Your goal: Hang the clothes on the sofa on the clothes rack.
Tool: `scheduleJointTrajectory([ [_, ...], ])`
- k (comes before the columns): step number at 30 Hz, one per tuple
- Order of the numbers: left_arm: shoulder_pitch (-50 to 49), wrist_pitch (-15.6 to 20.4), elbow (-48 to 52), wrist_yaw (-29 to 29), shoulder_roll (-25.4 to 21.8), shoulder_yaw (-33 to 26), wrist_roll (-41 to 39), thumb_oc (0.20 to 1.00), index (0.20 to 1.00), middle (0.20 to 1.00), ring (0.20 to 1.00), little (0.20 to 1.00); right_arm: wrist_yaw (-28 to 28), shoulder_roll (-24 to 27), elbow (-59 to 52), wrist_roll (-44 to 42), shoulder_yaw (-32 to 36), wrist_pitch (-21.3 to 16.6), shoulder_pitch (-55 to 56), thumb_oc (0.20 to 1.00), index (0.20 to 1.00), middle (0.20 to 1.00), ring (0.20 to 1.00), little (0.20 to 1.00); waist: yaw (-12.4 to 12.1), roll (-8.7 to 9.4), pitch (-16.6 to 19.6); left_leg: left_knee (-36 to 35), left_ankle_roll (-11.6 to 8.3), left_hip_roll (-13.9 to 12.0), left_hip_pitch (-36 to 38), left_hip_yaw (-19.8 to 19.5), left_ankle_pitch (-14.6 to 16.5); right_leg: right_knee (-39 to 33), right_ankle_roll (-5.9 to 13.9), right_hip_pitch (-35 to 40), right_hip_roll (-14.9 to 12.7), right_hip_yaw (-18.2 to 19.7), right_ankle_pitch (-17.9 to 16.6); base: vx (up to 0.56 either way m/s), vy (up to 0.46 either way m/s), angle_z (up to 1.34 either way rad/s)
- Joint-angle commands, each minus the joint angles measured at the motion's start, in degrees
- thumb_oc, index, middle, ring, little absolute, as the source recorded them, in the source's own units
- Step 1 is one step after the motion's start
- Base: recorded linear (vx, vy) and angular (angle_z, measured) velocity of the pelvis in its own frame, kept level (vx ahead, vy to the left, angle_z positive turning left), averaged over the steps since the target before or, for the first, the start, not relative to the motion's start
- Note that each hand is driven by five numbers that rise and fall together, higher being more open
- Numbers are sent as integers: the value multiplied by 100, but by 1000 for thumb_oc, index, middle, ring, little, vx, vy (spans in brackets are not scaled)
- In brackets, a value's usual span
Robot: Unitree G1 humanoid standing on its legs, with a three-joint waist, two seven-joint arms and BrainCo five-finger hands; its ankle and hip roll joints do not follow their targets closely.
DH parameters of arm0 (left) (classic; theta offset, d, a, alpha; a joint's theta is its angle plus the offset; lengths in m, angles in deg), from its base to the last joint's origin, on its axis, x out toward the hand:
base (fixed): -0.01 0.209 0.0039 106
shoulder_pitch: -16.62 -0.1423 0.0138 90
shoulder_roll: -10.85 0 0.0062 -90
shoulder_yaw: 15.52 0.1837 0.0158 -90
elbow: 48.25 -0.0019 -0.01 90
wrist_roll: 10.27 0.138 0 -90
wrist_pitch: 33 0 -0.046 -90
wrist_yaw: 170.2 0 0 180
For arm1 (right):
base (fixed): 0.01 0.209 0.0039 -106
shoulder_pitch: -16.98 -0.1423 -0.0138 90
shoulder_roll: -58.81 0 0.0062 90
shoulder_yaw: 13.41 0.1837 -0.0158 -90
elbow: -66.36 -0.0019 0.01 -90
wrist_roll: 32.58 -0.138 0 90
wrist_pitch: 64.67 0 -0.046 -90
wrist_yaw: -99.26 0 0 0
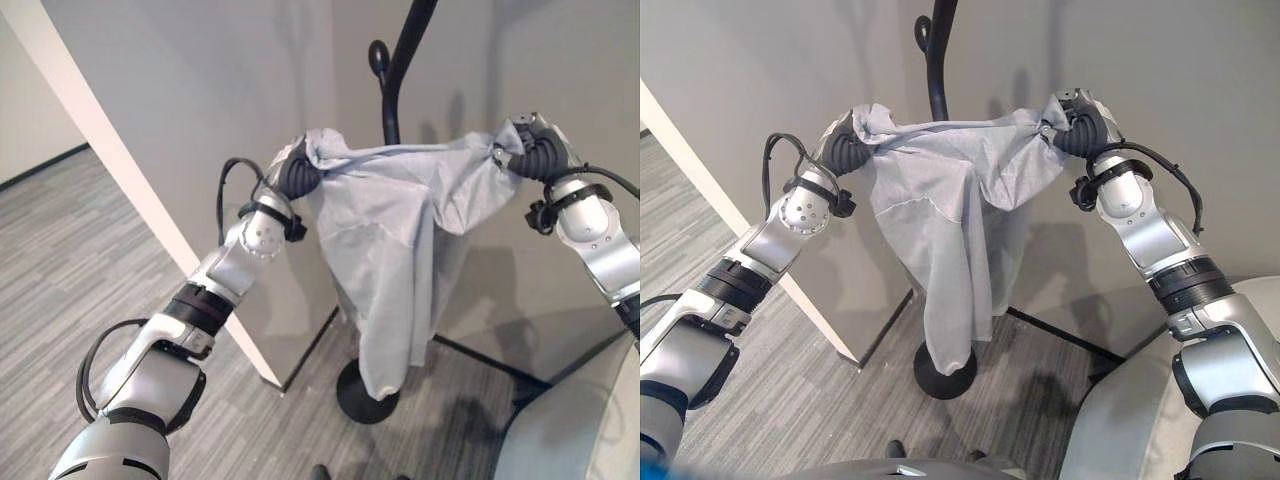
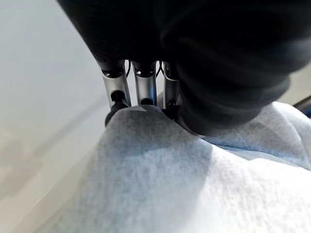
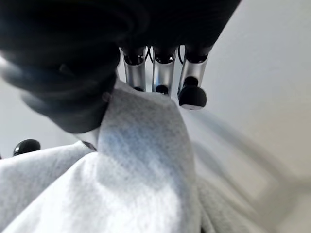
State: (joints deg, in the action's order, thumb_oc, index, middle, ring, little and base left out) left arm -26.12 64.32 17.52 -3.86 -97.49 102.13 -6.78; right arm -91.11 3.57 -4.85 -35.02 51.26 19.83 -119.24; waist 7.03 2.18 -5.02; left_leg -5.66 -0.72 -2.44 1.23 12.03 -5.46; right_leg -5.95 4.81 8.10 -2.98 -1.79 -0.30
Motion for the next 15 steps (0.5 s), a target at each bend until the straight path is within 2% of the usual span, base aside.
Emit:
scheduleJointTrajectory([
  [1,228,69,-267,-300,-221,-349,-27,200,200,200,200,200,-146,329,-179,24,504,-199,-186,200,200,200,200,200,-340,29,91,66,-619,-338,718,98,796,95,361,158,-107,-600,509,0,0,0],
  [8,280,35,-485,-253,-177,-235,-95,200,200,200,200,200,-77,335,309,70,71,-115,-523,200,200,200,200,200,-401,78,84,66,-630,-342,708,74,787,95,352,163,-95,-629,518,-1,-1,1],
  [9,354,24,-595,-262,-151,-177,-123,200,200,200,200,200,-59,287,572,21,-121,-77,-690,200,200,200,200,200,-412,84,64,66,-633,-343,693,66,779,95,350,152,-98,-633,510,-14,-2,5],
  [15,294,14,-604,-204,-71,-112,-114,200,200,200,200,200,80,65,936,-30,-269,24,-602,200,200,200,200,200,-435,75,15,66,-631,-349,665,34,763,95,344,143,-109,-662,502,-7,3,3],
])
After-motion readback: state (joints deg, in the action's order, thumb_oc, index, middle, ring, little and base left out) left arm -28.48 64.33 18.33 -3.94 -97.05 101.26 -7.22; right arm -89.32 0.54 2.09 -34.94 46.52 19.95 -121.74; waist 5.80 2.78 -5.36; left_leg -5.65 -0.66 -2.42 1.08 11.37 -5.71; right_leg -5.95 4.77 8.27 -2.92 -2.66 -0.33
